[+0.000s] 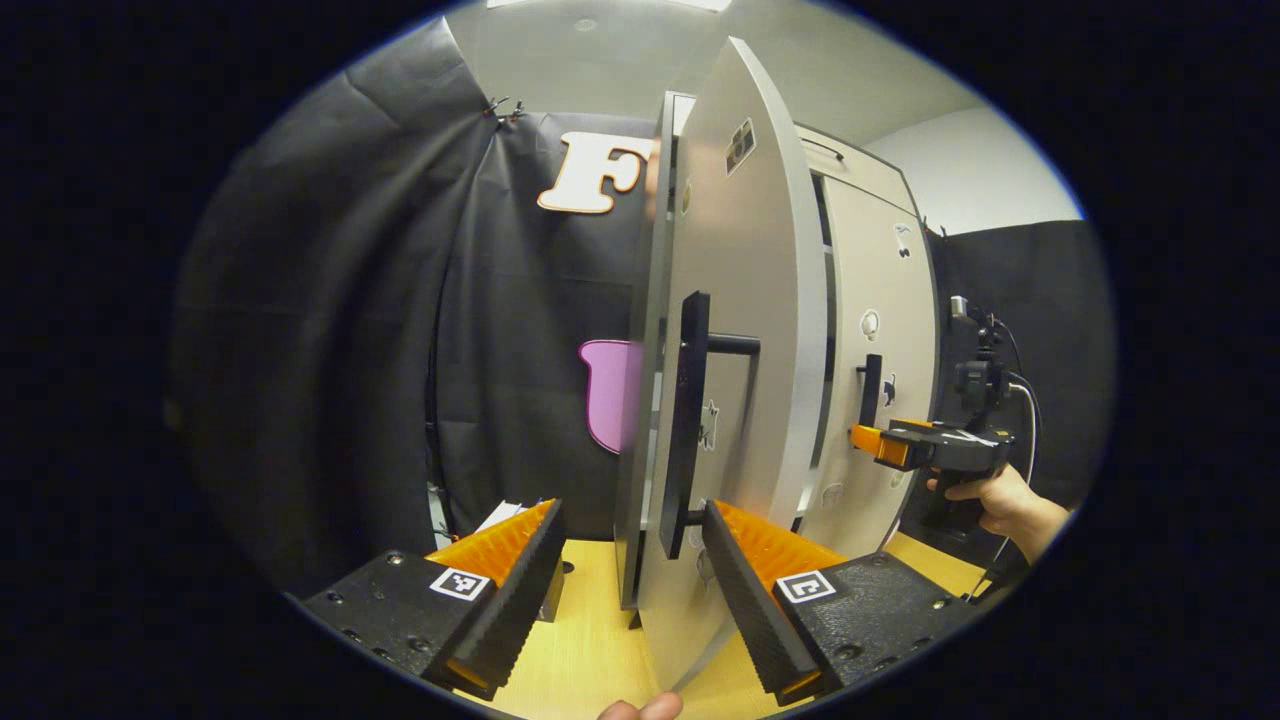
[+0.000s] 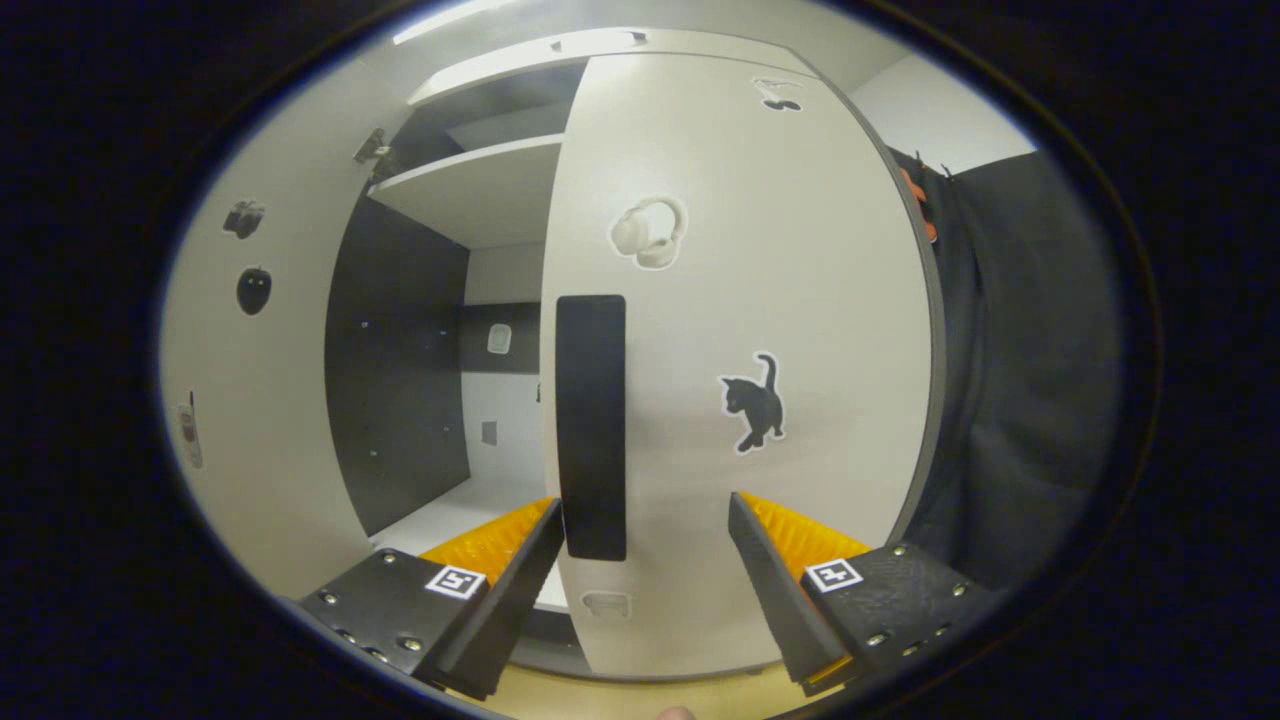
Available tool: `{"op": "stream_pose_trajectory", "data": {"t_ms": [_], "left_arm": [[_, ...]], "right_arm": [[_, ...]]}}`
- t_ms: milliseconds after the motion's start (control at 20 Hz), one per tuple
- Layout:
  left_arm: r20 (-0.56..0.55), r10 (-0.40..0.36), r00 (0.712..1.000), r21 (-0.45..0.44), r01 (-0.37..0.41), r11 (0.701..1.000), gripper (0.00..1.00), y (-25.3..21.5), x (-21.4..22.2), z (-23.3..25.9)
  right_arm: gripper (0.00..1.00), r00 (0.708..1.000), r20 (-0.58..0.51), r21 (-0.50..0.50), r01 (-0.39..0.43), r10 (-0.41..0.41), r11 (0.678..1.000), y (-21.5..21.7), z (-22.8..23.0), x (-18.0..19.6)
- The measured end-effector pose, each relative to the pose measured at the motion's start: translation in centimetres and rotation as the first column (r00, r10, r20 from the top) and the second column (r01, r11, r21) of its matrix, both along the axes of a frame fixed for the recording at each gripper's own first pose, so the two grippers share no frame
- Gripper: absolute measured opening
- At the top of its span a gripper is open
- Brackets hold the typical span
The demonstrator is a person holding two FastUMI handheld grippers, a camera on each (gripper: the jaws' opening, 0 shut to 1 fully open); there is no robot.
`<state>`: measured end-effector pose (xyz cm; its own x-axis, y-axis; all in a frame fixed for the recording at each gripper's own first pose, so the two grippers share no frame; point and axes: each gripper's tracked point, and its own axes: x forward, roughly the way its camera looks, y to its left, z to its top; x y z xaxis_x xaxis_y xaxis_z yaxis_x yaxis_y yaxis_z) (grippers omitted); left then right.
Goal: Grasp the bottle in the cabinet with the left hand and place it on the coaster, then close the right door with the right hand and the left door with the left hand.
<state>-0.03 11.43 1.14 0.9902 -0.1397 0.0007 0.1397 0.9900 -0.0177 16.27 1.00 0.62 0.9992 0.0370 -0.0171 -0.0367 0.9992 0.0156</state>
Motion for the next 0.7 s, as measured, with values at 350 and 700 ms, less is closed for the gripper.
{"op": "stream_pose_trajectory", "data": {"t_ms": [350,700], "left_arm": [[-0.001,-0.084,0.996,0.022,0.084,0.996,0.89,-5.4,0.7,-0.3],[0.036,-0.096,0.995,0.103,0.092,0.99,0.89,-10.2,2.5,-0.3]], "right_arm": [[0.97,0.999,-0.036,-0.026,-0.001,0.0,1.0,-2.9,-1.5,-3.5],[1.0,0.997,-0.062,0.001,0.04,-0.04,0.999,-7.4,-2.8,-6.6]]}}
